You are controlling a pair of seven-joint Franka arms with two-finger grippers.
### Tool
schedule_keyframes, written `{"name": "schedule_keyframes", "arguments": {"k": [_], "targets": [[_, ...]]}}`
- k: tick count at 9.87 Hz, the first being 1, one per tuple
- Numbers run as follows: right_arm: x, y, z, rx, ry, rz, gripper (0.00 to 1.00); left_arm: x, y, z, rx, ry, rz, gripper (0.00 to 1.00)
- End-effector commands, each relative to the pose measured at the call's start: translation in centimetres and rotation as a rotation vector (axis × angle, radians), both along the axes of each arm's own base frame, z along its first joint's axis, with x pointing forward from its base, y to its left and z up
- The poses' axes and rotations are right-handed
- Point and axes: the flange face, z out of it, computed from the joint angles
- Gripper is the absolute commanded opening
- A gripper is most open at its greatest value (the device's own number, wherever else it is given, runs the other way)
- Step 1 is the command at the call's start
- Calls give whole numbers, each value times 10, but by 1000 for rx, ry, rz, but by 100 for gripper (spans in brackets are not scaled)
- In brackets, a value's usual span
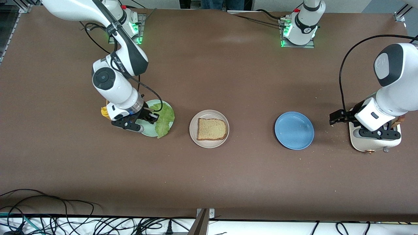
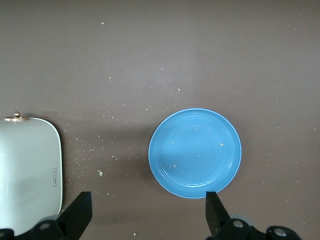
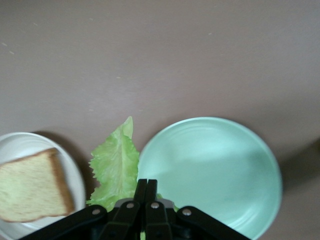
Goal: Make sandwich on beige plate with both arms
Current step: 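Carry the lettuce with the right gripper onto the bread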
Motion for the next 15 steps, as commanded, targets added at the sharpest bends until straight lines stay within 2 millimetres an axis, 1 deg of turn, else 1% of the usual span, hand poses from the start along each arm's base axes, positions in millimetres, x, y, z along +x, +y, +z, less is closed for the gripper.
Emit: {"name": "schedule_keyframes", "arguments": {"k": [1, 2, 3, 4, 5, 6, 7, 10, 11, 12, 13, 14, 15], "targets": [[8, 48, 6, 29, -1, -100, 0, -1, 2, 2, 34, -2, -13, 100], [13, 65, 3, 22, -19, -149, 0, -1, 2, 2, 34, -2, -13, 100], [16, 94, -4, 10, -26, -191, 0, -1, 2, 2, 34, -2, -13, 100], [24, 115, -8, -40, -25, -233, 0, -1, 2, 2, 34, -2, -13, 100], [31, 135, -12, -73, -22, -262, 0, -1, 2, 2, 34, -2, -13, 100], [31, 147, -18, -75, -24, -275, 0, -1, 2, 2, 34, -2, -13, 100], [26, 157, -31, -72, -15, -306, 0, -1, 2, 2, 34, -2, -13, 100], [18, 187, -55, -49, -3, -309, 0, -1, 2, 2, 34, -2, -13, 100], [14, 197, -58, -31, -12, -296, 0, -1, 2, 2, 34, -2, -13, 100], [14, 198, -61, -24, -14, -298, 0, -1, 2, 2, 34, -2, -13, 100], [10, 204, -62, -25, -13, -289, 0, -1, 2, 2, 34, -2, -13, 100], [6, 208, -68, -25, -4, -301, 0, -1, 2, 1, 33, -1, -13, 100], [5, 213, -67, -12, -10, -311, 0, -1, 2, 1, 33, -1, -13, 100]]}}
